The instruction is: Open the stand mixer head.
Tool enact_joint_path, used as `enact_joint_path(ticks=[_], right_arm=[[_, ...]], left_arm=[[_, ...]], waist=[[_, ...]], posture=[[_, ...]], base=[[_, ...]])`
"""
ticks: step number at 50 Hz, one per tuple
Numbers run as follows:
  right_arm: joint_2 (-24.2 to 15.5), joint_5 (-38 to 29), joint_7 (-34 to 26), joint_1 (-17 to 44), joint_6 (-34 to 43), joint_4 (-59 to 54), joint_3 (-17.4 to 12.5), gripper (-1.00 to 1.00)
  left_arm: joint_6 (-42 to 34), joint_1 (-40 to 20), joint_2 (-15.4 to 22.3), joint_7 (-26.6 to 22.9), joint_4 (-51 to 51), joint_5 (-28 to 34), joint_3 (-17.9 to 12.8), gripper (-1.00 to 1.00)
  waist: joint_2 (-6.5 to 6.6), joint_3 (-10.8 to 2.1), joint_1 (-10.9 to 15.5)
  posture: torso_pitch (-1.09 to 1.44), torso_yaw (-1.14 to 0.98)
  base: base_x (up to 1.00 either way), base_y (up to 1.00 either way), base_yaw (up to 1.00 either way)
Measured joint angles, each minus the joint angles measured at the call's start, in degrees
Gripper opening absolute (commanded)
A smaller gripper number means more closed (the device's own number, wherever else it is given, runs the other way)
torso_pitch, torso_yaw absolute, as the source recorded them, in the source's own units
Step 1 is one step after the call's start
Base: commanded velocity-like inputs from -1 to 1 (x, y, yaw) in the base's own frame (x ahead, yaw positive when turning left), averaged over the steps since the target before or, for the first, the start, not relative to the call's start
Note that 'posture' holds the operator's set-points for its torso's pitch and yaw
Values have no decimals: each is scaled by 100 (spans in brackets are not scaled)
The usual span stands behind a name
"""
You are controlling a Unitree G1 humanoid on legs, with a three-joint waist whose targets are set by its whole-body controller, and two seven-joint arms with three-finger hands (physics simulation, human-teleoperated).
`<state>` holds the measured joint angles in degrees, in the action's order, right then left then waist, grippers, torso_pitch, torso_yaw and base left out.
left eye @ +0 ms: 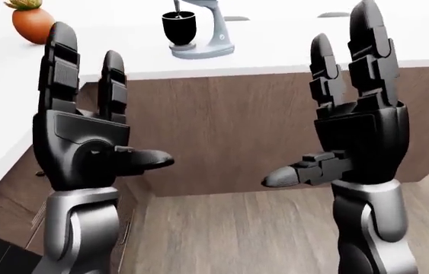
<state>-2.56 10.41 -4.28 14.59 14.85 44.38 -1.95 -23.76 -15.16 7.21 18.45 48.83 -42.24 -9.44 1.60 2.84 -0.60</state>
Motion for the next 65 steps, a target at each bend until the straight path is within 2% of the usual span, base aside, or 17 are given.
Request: enact_joint_path(ticks=[3, 8, 11, 16, 19, 23, 26, 30, 33, 38, 41, 45, 49, 52, 55, 58, 65], right_arm=[[3, 89, -39, -114, 101, -93, 75, 100], [6, -1, -56, 69, 49, -40, 40, 100], [-51, 31, -45, -112, 56, -111, -37, 100], [-21, -63, 11, 33, 103, -47, -20, 100], [-5, 24, -51, -98, 165, -78, 91, 100], [-6, -39, -60, 64, 109, -4, 65, 100], [-34, 23, -56, -77, 97, -39, -5, 100], [-29, -2, -8, 24, 118, -38, -42, 100], [-3, 43, -67, -91, 141, -90, 88, 100], [6, 13, -117, 38, 105, 59, 82, 100], [-25, 58, -125, -134, 136, 36, 29, 100], [-5, 17, -116, 11, 182, 28, 48, 100], [23, 81, -182, -126, 181, -6, 181, 100], [29, 23, -213, -15, 151, 44, 187, 100], [32, 68, -233, -70, 139, 29, 164, 100], [-3, -40, -219, -68, 101, 26, 97, 100], [0, -73, -197, -2, 110, 80, 126, 100]], left_arm=[[-61, 150, 10, 68, -114, 17, -64, 100], [34, -36, 29, 57, -16, 45, -63, 100], [-26, 130, -52, 21, -148, 23, 81, 100], [-32, 1, 14, 20, -48, -1, -14, 100], [-53, 123, 18, 70, -145, 11, -73, 100], [37, -9, 33, 61, -33, 31, -76, 100], [-4, 103, -24, 29, -142, 1, 20, 100], [-24, 3, 7, 20, -97, 2, 10, 100], [-30, 103, 11, 39, -169, 20, -37, 100], [49, -9, 33, 54, -31, 32, -83, 100], [-21, 130, -33, 41, -126, -4, 37, 100], [-19, -8, 12, 30, -97, -19, -6, 100], [-6, 140, 23, 59, -149, 1, -91, 100], [47, 46, 45, 77, -64, 14, -133, 100], [50, 50, 31, 64, -138, 3, -84, 100], [15, 67, 7, 51, -100, -11, -8, 100], [13, 3, 30, 38, -58, -23, -61, 100]], waist=[[-147, 312, 99], [-232, 18, 91], [-96, 354, 28], [-6, -34, 10], [-132, 262, 128], [-228, -44, 74], [-83, 290, 9], [-14, -25, 7], [-146, 256, 93], [-239, -29, 24], [-91, 336, -37], [-82, 12, -4], [-154, 298, 97], [-105, 5, 52], [-364, 220, 139], [-274, -59, 104], [-345, -2, 7]], posture=[[0, 0], [0, 0], [0, 0], [0, 0], [0, 0], [0, 0], [0, 0], [0, 0], [0, 0], [0, 0], [0, 0], [0, 0], [0, 0], [0, 0], [0, 0], [0, 0], [0, 0]], base=[[90, 0, 0], [20, 0, 0], [59, 0, 0], [8, 0, 0], [67, 0, 0], [17, 0, 0], [66, 0, 0], [8, 0, 0], [74, 0, 0], [20, 0, 0], [64, 0, 0], [10, 0, 0], [72, 0, 0], [9, 0, 0], [75, 0, 0], [0, 0, 0], [39, 0, 0]])
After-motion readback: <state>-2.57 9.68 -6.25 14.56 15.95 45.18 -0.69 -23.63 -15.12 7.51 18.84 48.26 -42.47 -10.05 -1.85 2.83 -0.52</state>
